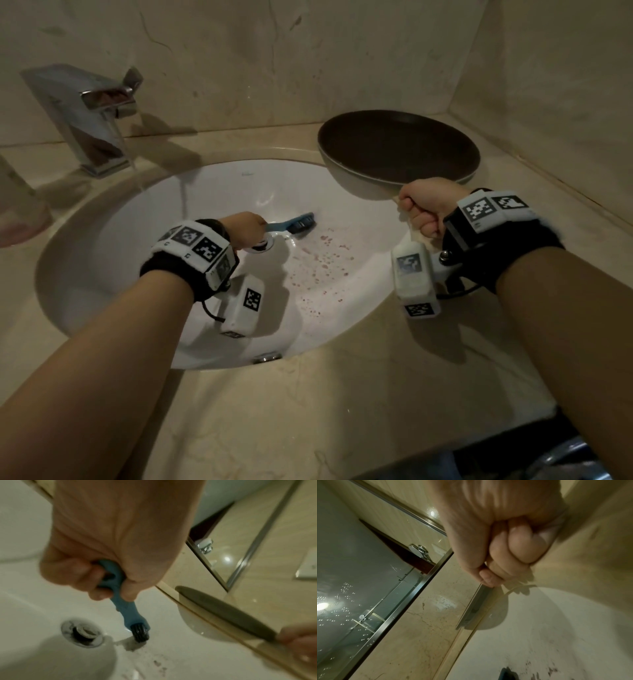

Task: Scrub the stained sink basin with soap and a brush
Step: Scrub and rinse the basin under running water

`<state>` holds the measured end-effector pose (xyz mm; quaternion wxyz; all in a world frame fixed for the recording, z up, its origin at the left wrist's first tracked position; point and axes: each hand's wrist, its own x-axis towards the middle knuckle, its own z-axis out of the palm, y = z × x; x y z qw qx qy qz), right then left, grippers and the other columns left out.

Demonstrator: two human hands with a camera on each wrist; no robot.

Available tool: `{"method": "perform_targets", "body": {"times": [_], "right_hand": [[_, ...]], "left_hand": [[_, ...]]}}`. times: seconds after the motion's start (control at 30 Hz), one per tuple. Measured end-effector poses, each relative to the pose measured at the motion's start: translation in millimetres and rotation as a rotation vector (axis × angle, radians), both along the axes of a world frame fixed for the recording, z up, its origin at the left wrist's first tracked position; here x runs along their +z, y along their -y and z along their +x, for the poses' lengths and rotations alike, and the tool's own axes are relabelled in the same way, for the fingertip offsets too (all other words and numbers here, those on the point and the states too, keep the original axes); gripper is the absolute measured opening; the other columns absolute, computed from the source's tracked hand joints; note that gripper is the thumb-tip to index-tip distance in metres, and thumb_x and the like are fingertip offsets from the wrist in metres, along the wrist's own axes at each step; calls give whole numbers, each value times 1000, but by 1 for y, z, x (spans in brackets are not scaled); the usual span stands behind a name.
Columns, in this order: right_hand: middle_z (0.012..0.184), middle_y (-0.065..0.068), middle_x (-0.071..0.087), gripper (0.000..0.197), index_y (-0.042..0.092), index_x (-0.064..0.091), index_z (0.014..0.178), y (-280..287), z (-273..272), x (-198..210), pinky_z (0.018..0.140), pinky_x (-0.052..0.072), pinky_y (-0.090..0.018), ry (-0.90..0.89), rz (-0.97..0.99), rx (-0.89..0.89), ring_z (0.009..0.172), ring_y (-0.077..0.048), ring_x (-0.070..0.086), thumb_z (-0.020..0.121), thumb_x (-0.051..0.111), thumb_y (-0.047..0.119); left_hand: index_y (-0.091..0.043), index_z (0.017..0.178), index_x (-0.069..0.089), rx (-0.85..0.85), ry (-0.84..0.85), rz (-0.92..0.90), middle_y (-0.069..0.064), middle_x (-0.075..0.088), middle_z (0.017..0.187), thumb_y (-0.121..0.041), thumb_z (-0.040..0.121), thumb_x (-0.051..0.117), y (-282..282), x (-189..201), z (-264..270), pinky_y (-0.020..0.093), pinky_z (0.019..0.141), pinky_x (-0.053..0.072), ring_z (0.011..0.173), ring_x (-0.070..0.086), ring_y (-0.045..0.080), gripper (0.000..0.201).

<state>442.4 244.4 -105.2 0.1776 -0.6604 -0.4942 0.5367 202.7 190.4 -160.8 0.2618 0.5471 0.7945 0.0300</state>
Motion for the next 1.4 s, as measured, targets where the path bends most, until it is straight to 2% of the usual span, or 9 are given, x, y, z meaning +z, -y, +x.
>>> {"method": "perform_targets", "body": {"times": [0.1, 0.2, 0.33, 0.53, 0.63, 0.9, 1.1, 1.33, 1.4], "right_hand": [[27, 6, 23, 38, 19, 32, 53, 2, -1, 0, 26, 13, -6, 5, 22, -11, 17, -7, 15, 91, 35, 15], [27, 6, 23, 37, 18, 31, 53, 4, -1, 1, 26, 12, -6, -6, 32, -19, 17, -6, 15, 89, 35, 14], [30, 5, 25, 36, 18, 34, 53, 9, -1, 4, 26, 14, -7, -13, 44, -42, 18, -7, 16, 89, 39, 15], [24, 5, 23, 37, 16, 32, 55, 12, -3, 6, 25, 12, -6, -40, 65, -29, 15, -7, 16, 92, 36, 12], [26, 5, 24, 36, 17, 32, 55, 13, -3, 5, 26, 13, -6, -33, 74, -34, 16, -7, 17, 90, 36, 12], [45, 1, 25, 35, 17, 34, 53, 11, -2, 4, 29, 16, -4, 22, 83, -18, 19, -8, 17, 87, 37, 14], [45, 1, 29, 35, 17, 37, 53, 9, -2, 3, 28, 17, -5, 31, 74, -18, 19, -8, 18, 88, 39, 15], [28, 6, 27, 35, 18, 35, 53, 8, -1, 3, 27, 15, -6, -7, 37, -25, 19, -7, 17, 88, 38, 15], [28, 6, 27, 34, 19, 35, 54, 9, -1, 4, 26, 15, -7, -5, 30, -23, 18, -7, 17, 88, 38, 16]], "left_hand": [[-2, 136, 41, -83, -174, -43, 20, 51, 129, -12, 101, 25, -3, -4, 2, 22, 77, 45, 97, 49, 29, 39], [-16, 140, 37, -235, -63, -139, 19, 47, 135, -9, 100, 26, 1, -8, 5, 4, 68, 43, 109, 49, 35, 42], [-21, 142, 35, -370, 9, -202, 9, 45, 138, -19, 101, 28, -4, -20, 11, 38, 111, 29, 126, 41, 28, 41], [-3, 131, 45, -165, -276, -78, 18, 52, 128, -23, 100, 29, -1, -34, -15, 36, 98, 38, 116, 51, 35, 40], [1, 128, 48, -260, -120, -39, 16, 54, 114, -24, 96, 31, 2, -36, -17, 32, 97, 38, 105, 51, 29, 44], [-19, 128, 45, -189, -399, 26, 14, 58, 117, -32, 99, 25, -9, -47, -17, 34, 89, 42, 102, 53, 32, 37], [-2, 121, 54, -399, 0, -96, 14, 51, 108, -10, 99, 35, -10, -39, -2, 29, 89, 33, 99, 46, 27, 31], [-14, 121, 54, -89, -302, 15, 10, 58, 121, -27, 99, 32, -11, -43, -32, 35, 106, 35, 111, 52, 28, 34], [-11, 120, 54, -207, -116, -11, 6, 59, 109, -16, 99, 36, -5, -39, -28, 14, 92, 39, 108, 50, 23, 28]]}}
